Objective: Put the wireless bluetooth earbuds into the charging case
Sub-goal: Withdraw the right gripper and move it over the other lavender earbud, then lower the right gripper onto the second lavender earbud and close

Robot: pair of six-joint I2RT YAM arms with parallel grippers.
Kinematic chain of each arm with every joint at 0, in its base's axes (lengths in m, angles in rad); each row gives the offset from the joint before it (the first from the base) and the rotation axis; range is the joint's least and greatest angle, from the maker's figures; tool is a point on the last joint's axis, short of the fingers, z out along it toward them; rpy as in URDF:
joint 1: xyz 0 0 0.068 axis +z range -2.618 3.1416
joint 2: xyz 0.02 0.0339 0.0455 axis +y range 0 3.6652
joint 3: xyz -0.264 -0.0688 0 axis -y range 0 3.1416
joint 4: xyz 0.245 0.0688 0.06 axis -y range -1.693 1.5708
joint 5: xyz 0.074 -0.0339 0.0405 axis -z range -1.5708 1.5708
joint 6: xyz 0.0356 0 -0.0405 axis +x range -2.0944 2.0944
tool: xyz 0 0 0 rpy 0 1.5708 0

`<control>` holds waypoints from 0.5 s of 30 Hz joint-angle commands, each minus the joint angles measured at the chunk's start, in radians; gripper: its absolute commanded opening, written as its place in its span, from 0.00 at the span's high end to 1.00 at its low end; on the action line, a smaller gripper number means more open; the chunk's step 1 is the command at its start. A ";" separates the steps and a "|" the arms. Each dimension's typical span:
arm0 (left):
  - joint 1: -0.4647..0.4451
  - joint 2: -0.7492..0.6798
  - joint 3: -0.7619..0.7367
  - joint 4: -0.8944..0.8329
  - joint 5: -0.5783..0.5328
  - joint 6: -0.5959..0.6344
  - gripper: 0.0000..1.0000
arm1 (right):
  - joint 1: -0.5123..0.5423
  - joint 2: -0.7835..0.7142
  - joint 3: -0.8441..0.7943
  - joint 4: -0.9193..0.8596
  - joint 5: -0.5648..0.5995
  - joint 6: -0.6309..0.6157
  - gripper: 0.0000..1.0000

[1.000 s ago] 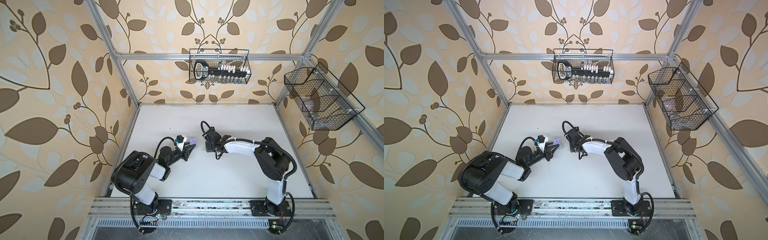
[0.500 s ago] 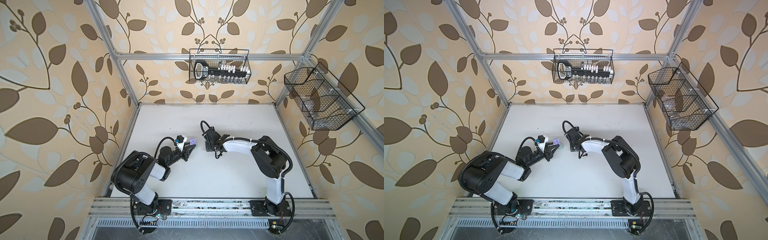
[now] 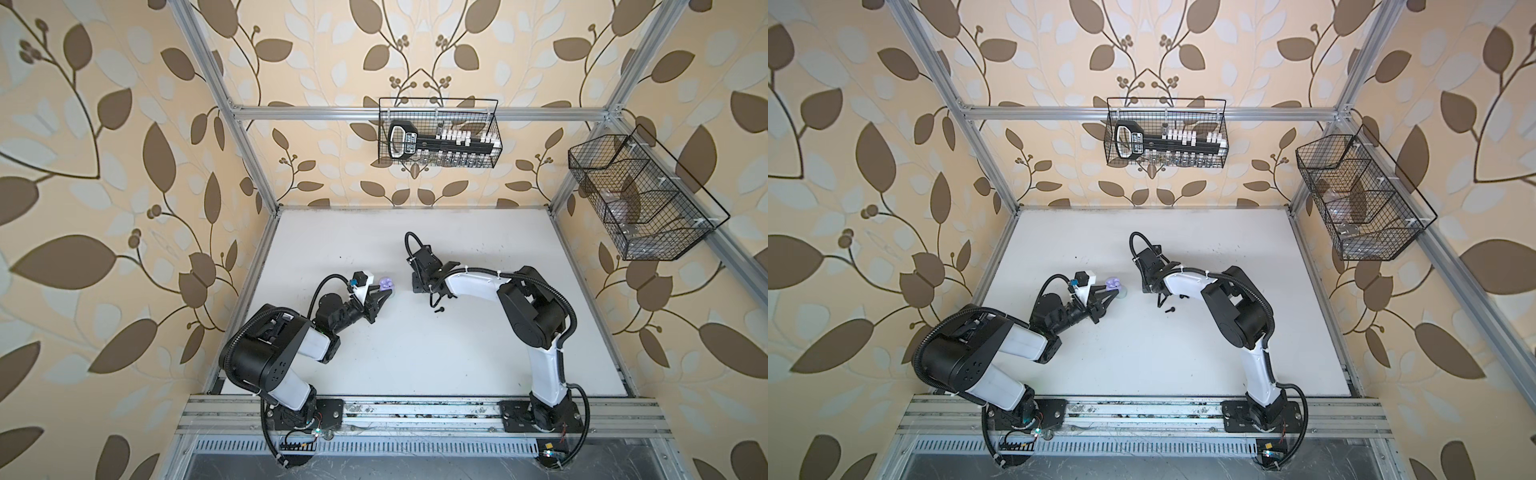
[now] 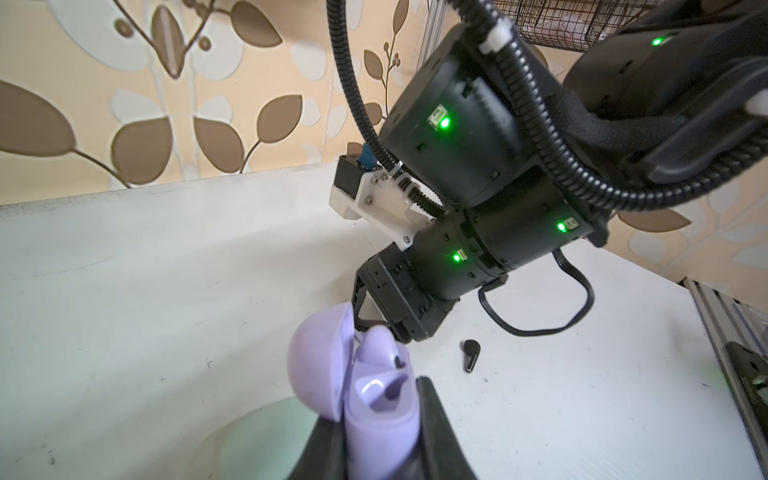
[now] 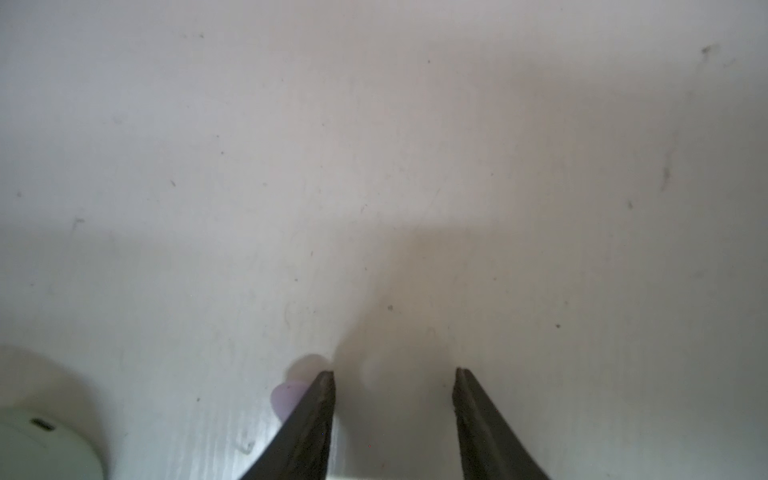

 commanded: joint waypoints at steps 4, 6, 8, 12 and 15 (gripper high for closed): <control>0.012 -0.051 -0.021 0.066 0.024 0.019 1.00 | -0.005 0.051 0.030 -0.081 0.019 -0.008 0.54; 0.012 -0.057 -0.025 0.065 0.027 0.019 1.00 | -0.010 0.024 0.025 -0.096 0.045 -0.008 0.54; 0.012 -0.059 -0.026 0.067 0.033 0.019 1.00 | -0.012 -0.009 0.021 -0.115 0.061 -0.009 0.54; 0.012 -0.060 -0.029 0.066 0.044 0.030 1.00 | -0.005 -0.090 0.007 -0.127 0.059 -0.020 0.53; 0.012 -0.060 -0.031 0.064 0.051 0.039 1.00 | 0.002 -0.132 -0.015 -0.098 -0.002 -0.015 0.52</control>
